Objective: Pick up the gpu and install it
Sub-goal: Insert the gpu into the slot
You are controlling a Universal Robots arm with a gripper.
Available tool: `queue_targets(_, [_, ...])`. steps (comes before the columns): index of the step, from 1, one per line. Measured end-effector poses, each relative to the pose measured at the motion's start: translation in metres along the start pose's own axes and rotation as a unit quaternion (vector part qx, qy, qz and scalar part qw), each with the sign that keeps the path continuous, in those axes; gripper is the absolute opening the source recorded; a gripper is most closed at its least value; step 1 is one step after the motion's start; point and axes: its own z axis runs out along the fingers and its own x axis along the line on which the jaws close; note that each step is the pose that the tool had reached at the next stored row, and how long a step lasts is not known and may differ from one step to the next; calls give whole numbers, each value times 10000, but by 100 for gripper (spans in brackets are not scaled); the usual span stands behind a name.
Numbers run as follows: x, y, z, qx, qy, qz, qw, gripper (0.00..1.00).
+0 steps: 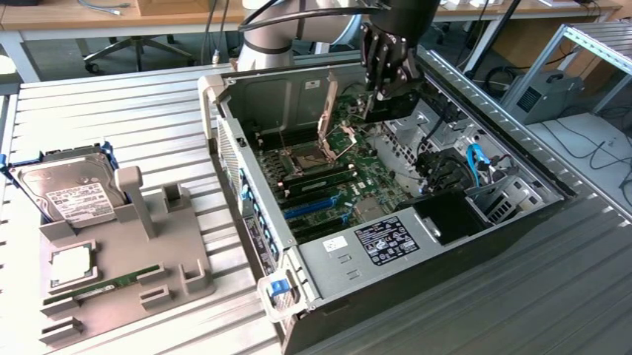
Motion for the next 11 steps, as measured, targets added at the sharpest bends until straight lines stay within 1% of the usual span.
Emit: queue_targets(11, [5,28,9,0,0,0,10000,27])
